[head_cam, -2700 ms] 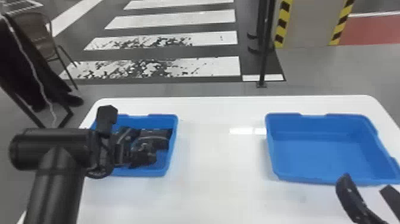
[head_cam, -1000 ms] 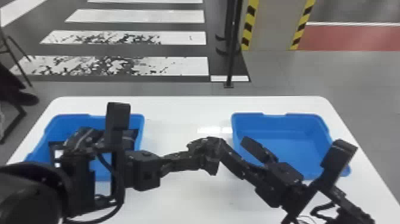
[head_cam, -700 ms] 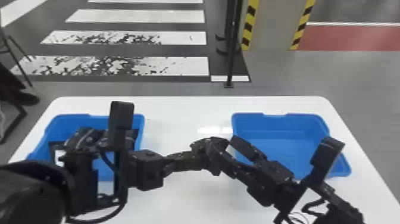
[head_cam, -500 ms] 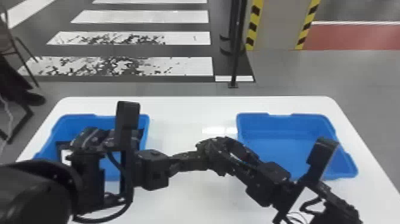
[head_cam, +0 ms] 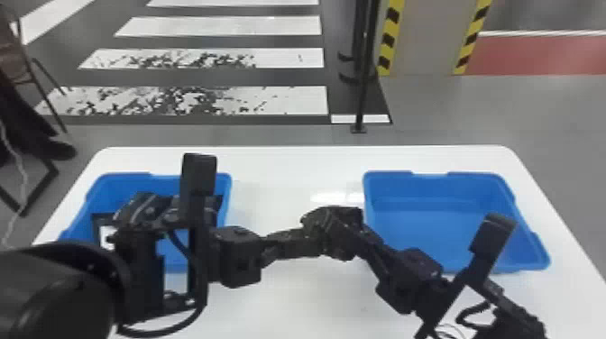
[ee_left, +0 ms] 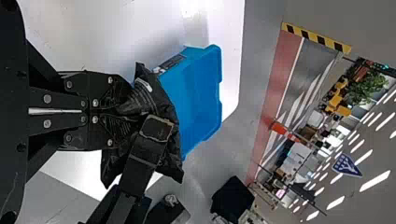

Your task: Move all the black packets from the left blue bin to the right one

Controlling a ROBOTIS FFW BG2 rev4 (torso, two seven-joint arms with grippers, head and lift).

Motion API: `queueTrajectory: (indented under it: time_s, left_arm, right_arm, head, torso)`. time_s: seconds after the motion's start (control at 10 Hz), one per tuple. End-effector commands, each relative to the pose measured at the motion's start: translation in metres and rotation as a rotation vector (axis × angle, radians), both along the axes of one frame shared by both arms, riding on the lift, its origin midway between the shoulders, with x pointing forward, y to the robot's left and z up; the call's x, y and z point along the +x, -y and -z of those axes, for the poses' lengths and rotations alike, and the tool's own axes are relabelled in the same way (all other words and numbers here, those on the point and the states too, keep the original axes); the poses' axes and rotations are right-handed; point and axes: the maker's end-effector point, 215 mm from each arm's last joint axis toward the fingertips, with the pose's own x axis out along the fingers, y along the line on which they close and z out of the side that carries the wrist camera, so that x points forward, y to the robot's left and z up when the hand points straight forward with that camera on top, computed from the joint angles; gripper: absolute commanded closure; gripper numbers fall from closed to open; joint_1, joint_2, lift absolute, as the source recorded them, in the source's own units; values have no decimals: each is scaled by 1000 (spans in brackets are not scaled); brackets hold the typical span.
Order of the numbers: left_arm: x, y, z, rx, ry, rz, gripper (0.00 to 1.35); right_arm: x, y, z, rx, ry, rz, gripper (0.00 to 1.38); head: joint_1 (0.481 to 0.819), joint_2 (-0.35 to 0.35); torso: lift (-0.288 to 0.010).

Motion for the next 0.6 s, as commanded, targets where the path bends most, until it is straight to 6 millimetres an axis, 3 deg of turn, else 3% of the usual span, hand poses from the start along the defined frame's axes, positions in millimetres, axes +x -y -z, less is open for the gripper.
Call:
queueTrajectory:
  time_s: [0.0,0.1,0.2,0.3,0.5]
  left_arm:
    - [-4,3,0,-17,-5,5,1141]
    - [-10,4,1,-47,-26,-2,688]
    - [-11,-3,4,-63,-32,-25,237]
    - [-12,-7,0,-99,-24,-47,67]
    - [-17,-31,-7,-108,4,-116,168]
  right_arm:
    - [1,0,-1,1,4,1,1285]
    - [6,3,1,4,4,10,1285]
    - [18,18,3,-8,10,39,1285]
    - [34,36,3,-26,22,72,1285]
    - [72,84,11,-75,41,165,1285]
  head:
    - [695,27]
    - [695,24]
    - [695,20]
    - [695,16]
    - [695,-17]
  torso:
    - [-138]
    - [-138]
    - [-138]
    - [-138]
    - [-138]
